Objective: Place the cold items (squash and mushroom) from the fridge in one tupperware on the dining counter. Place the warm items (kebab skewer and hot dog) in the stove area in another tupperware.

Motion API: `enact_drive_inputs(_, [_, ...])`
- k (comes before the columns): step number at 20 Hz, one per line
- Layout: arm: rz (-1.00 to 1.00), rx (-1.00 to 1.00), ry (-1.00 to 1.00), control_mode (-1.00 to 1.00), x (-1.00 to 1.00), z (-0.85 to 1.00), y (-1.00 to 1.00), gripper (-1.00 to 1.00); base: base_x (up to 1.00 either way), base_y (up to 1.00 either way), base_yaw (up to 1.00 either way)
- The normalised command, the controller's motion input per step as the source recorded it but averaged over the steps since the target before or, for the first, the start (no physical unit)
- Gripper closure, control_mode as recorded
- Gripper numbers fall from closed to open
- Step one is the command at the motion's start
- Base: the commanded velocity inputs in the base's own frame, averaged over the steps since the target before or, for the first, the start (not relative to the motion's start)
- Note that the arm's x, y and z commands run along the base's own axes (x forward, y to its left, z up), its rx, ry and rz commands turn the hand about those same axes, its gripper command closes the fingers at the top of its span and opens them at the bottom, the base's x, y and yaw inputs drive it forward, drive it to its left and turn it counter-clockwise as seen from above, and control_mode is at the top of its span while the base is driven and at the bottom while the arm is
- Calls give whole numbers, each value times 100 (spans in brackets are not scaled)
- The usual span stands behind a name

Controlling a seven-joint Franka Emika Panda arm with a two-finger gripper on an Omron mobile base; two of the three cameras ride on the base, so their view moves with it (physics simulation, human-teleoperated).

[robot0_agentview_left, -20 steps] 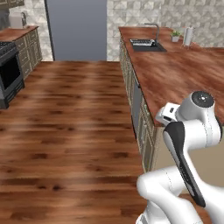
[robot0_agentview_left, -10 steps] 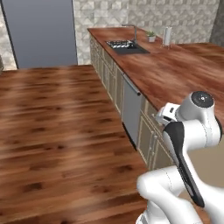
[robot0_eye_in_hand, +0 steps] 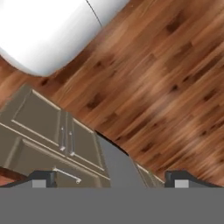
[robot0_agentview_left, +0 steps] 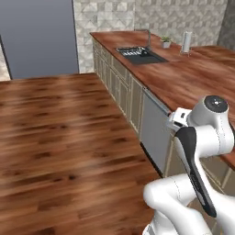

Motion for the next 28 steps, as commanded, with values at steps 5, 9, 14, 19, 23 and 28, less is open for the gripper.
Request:
enact_drive_inputs(5, [0,0,0,100,0,0,0,-100,100,82,7])
enact_drive_inputs(9, [0,0,0,100,0,0,0,-100,100,78,24])
enact_drive_inputs(14, [0,0,0,100,0,0,0,-100,100,58,30])
enact_drive_inputs(19, [0,0,0,100,0,0,0,-100,100,9,41])
enact_drive_inputs(23, [0,0,0,100,0,0,0,-100,100,0,45])
enact_drive_inputs(28, [0,0,0,100,0,0,0,-100,100,0,47])
